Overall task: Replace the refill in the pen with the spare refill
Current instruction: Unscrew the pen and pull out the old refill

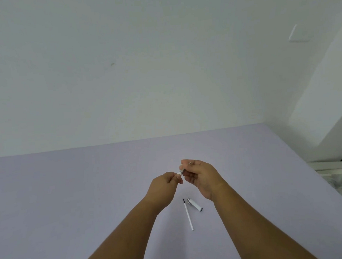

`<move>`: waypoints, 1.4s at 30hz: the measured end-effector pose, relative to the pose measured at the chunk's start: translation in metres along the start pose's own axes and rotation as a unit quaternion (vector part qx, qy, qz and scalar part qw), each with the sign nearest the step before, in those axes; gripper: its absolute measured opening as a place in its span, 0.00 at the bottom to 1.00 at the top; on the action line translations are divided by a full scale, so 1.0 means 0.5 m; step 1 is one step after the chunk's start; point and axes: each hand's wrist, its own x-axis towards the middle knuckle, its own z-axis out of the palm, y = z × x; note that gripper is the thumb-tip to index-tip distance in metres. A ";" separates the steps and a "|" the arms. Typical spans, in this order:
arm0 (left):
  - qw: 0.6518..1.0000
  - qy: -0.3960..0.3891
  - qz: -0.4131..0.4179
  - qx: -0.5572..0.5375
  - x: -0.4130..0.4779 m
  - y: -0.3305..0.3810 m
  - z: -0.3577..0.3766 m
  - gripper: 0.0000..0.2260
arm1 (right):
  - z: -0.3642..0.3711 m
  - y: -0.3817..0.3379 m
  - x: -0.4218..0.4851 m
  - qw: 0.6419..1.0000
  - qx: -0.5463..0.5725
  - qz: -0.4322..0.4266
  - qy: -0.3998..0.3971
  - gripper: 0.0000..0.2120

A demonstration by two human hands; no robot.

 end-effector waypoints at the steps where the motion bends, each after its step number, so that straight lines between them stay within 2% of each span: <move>1: 1.000 0.002 -0.003 -0.004 -0.002 0.001 0.003 0.13 | 0.000 -0.002 0.001 1.000 -0.018 0.008 0.006 0.05; 3: 1.000 0.003 -0.007 -0.005 -0.007 0.006 0.009 0.13 | -0.001 -0.002 0.002 0.998 -0.056 0.013 0.012 0.07; 4: 1.000 0.005 -0.009 -0.002 -0.008 0.007 0.012 0.13 | -0.004 -0.002 0.005 0.998 -0.057 0.009 0.004 0.04; 5: 1.000 0.007 -0.011 0.001 -0.008 0.009 0.014 0.13 | -0.007 -0.006 0.004 0.999 -0.043 0.004 -0.007 0.02; 7: 1.000 0.011 -0.015 0.007 -0.009 0.012 0.017 0.13 | -0.013 -0.010 0.008 1.000 -0.007 0.003 -0.024 0.06; 9: 1.000 0.016 -0.017 0.009 -0.009 0.014 0.019 0.13 | -0.013 -0.015 0.007 0.999 -0.015 0.019 -0.021 0.02; 12: 1.000 0.018 -0.018 0.003 -0.006 0.015 0.021 0.13 | -0.015 -0.014 0.009 0.996 -0.086 0.030 0.006 0.07; 14: 1.000 0.020 -0.018 0.006 -0.005 0.016 0.022 0.13 | -0.017 -0.016 0.009 0.997 -0.069 0.024 -0.010 0.03; 17: 0.999 0.026 -0.023 0.002 -0.003 0.016 0.021 0.13 | -0.019 -0.019 0.014 0.999 -0.013 0.021 -0.027 0.07; 19: 0.999 0.027 -0.022 0.000 -0.002 0.016 0.021 0.13 | -0.015 -0.021 0.010 0.998 -0.046 0.034 -0.004 0.03; 21: 0.999 0.027 -0.021 -0.001 0.000 0.015 0.022 0.13 | -0.014 -0.019 0.011 0.995 -0.095 0.036 0.017 0.07; 22: 0.999 0.026 -0.022 -0.003 0.000 0.016 0.023 0.13 | -0.014 -0.019 0.011 0.995 -0.096 0.032 0.016 0.06; 23: 0.999 0.027 -0.023 -0.004 0.001 0.016 0.023 0.13 | -0.013 -0.021 0.009 0.996 -0.082 0.027 0.007 0.03; 26: 0.999 0.031 -0.022 0.002 0.005 0.016 0.024 0.13 | -0.015 -0.028 0.011 0.999 -0.028 0.018 -0.009 0.06; 27: 0.999 0.032 -0.020 0.002 0.006 0.016 0.024 0.13 | -0.014 -0.030 0.011 0.999 -0.025 0.026 -0.003 0.03; 29: 0.999 0.031 -0.018 -0.002 0.008 0.017 0.026 0.13 | -0.014 -0.028 0.012 0.998 -0.051 0.036 0.015 0.07; 31: 0.999 0.031 -0.018 -0.003 0.008 0.017 0.027 0.13 | -0.015 -0.025 0.010 0.997 -0.063 0.030 0.017 0.05; 32: 0.999 0.030 -0.020 -0.004 0.009 0.017 0.028 0.13 | -0.016 -0.026 0.007 0.998 -0.048 0.027 0.011 0.03; 34: 0.999 0.031 -0.024 -0.003 0.010 0.017 0.029 0.13 | -0.019 -0.028 0.007 1.000 -0.006 0.022 -0.001 0.08; 36: 0.999 0.032 -0.022 -0.005 0.010 0.017 0.029 0.13 | -0.020 -0.028 0.008 0.999 -0.003 0.031 0.011 0.04; 39: 0.999 0.027 -0.020 -0.003 0.011 0.017 0.031 0.13 | -0.017 -0.025 0.007 0.997 -0.057 0.042 0.034 0.06; 41: 0.999 0.026 -0.023 0.004 0.011 0.016 0.032 0.13 | -0.017 -0.024 0.007 0.998 -0.053 0.031 0.020 0.03; 42: 0.999 0.026 -0.025 0.008 0.012 0.015 0.032 0.13 | -0.018 -0.024 0.008 0.999 -0.035 0.025 0.010 0.06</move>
